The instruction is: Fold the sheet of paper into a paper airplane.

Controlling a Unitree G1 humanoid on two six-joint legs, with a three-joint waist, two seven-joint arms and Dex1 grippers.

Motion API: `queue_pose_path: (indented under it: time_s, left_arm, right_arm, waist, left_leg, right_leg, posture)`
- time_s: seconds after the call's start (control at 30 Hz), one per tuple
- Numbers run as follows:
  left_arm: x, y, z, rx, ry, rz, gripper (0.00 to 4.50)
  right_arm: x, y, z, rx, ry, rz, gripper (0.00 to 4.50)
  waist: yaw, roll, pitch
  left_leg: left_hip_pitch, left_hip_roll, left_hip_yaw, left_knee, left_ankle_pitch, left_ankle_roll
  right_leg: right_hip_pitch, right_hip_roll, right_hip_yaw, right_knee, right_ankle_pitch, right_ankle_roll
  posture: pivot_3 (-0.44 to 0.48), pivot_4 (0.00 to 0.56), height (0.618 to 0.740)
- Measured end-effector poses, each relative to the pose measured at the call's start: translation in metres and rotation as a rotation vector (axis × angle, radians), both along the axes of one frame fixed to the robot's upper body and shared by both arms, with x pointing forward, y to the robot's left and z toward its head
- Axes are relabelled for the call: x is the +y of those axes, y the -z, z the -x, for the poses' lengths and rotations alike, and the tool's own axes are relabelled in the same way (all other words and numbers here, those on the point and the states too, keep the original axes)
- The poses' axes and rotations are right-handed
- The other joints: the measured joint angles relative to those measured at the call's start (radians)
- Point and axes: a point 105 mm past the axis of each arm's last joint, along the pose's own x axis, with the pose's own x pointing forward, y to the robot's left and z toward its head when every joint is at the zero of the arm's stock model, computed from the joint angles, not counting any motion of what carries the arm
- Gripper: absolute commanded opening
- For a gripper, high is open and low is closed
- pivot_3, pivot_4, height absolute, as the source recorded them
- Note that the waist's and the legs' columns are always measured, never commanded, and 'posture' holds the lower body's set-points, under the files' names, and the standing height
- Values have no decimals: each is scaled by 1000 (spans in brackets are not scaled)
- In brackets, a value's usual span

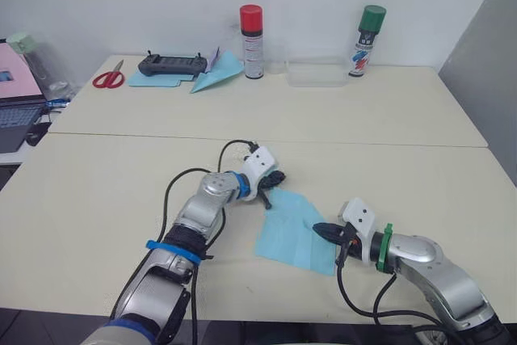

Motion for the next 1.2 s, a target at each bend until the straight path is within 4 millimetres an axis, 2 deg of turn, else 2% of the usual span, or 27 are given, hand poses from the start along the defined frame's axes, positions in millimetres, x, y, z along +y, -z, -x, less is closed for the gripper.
queue_pose_path:
  time_s: [0.17, 0.33, 0.47, 0.57, 0.67, 0.77, 0.87, 1.07, 1.2]
  left_arm:
    - [19, -25, 10, 3, -12, 70, 0]
    - [36, -6, 29, 133, -70, 122, 0]
    - [33, -8, 39, 182, -55, 168, 902]
    - [25, -14, 42, 202, -43, 230, 1816]
    - [19, -10, 46, 260, -33, 276, 2886]
    - [18, -6, 48, 279, -43, 275, 3714]
    - [20, 1, 45, 293, -70, 259, 3714]
    - [11, 1, 44, 308, -50, 282, 3714]
    - [4, 3, 49, 338, -9, 278, 2840]
  right_arm:
    - [6, 0, -7, -2, -5, -18, 24]
    - [11, -2, -14, -19, -12, -27, 24]
    - [12, -2, -15, -23, -16, -25, 0]
    - [12, -2, -15, -23, -18, -22, 0]
    - [12, -1, -16, -20, -19, -21, 0]
    - [12, -1, -16, -20, -20, -18, 0]
    - [11, -1, -16, -23, -21, -11, 0]
    - [11, -1, -16, -25, -20, -9, 0]
    - [12, -1, -17, -25, -17, -15, 0]
  waist:
    - [-9, 0, 0]
    - [-10, 0, 1]
    - [-8, 0, 1]
    - [-8, 0, 1]
    - [-9, 0, 1]
    - [-9, 0, 1]
    - [-9, 0, 1]
    - [-8, 0, 1]
    - [-9, 0, 1]
  left_leg:
    - [1, 1, 1, 0, 0, 0]
    - [1, 1, 0, 0, 0, 0]
    - [0, 1, 1, 0, 0, 0]
    - [1, 1, 0, 0, 0, 0]
    - [1, 1, 1, 0, 0, 0]
    - [0, 1, 1, 0, 0, 0]
    - [0, 0, 1, 0, 0, 0]
    - [0, 0, 1, 0, 0, 0]
    - [0, 0, 1, 0, 0, 0]
  right_leg:
    - [0, 0, 1, 0, 0, 0]
    - [0, 0, 0, 0, 0, 0]
    - [0, 0, 1, 0, 0, 0]
    - [0, 0, 0, 0, 0, 0]
    - [0, 0, 0, 0, 0, 0]
    - [0, 0, 1, 0, 0, 0]
    - [0, 0, 1, 0, 0, 0]
    - [0, 0, 1, -1, 0, -1]
    - [-1, 0, 1, -1, 0, -1]
  posture:
    - [0, 150, 740]
    - [0, 150, 740]
    - [0, 150, 740]
    - [0, 150, 740]
    - [0, 150, 740]
    - [0, 150, 740]
    - [0, 150, 740]
    - [0, 150, 740]
    - [0, 150, 740]
